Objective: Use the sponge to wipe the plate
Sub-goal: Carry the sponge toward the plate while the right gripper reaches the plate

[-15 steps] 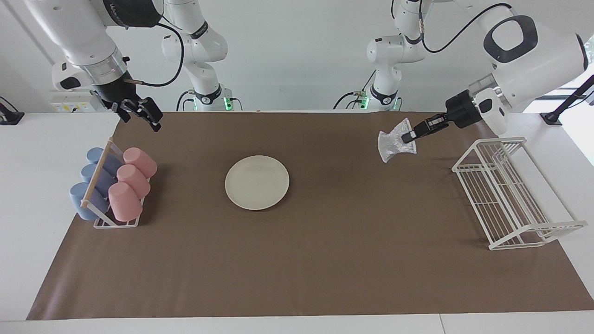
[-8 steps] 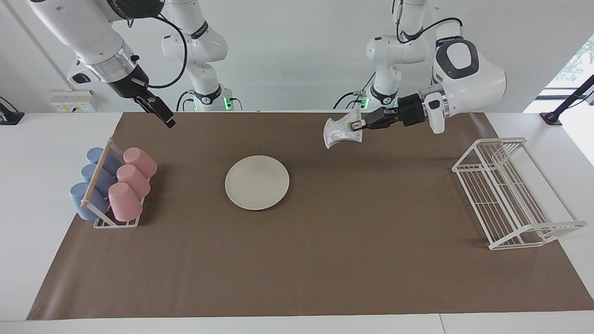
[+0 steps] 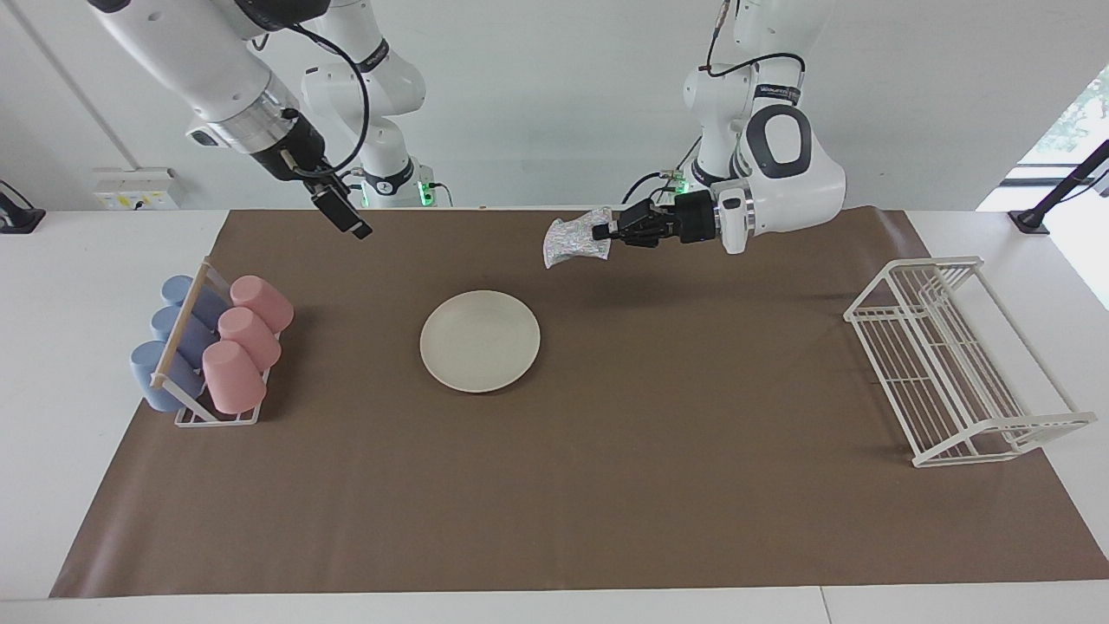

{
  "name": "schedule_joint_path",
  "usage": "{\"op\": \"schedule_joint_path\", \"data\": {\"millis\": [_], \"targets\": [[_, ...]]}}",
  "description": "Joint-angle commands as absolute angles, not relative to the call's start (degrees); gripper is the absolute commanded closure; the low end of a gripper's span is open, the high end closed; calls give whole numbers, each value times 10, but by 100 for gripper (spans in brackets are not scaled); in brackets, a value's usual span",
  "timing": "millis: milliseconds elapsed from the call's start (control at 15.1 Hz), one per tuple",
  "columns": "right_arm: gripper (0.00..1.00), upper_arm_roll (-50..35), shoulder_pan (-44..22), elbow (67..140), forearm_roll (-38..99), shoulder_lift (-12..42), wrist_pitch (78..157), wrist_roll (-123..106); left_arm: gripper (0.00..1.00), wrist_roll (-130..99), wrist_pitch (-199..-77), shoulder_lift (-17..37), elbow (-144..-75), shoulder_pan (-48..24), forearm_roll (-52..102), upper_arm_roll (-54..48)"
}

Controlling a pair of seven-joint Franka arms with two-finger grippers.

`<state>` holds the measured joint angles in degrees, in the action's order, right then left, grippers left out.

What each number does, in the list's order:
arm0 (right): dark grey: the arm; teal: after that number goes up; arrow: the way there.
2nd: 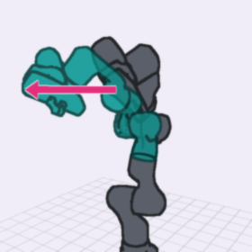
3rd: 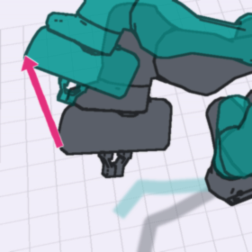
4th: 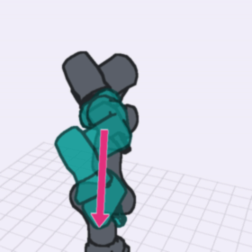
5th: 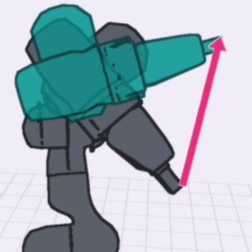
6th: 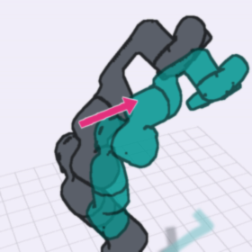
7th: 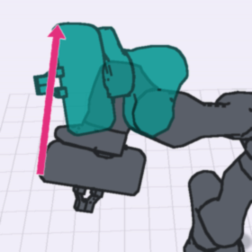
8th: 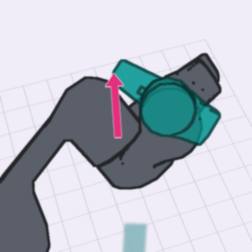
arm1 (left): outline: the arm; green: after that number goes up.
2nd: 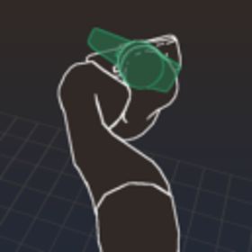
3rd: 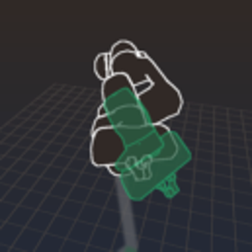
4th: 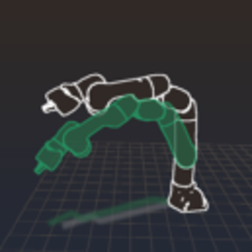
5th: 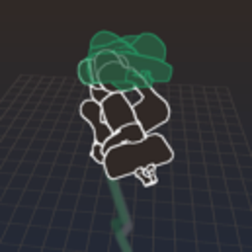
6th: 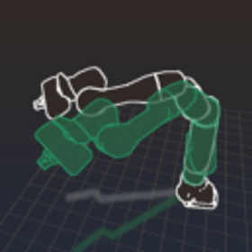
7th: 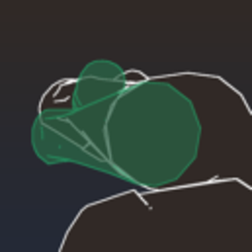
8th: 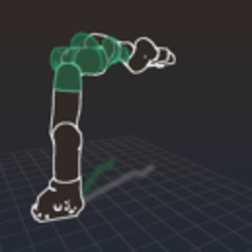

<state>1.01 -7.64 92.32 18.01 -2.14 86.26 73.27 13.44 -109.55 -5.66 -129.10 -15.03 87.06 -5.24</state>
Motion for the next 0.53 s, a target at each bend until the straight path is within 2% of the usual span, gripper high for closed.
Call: {"op": "schedule_joint_path", "data": {"millis": [0,198,462], "targets": [[0,9,-121,960,196,-40,903,854,100,159,-1111,-80,-1318,-167,896,-45],[0,9,-162,1026,196,-70,949,910,100,161,-1111,-80,-1321,-167,896,-44],[0,8,-193,1050,196,-71,991,925,100,162,-1110,-81,-1324,-168,896,-44]]}}
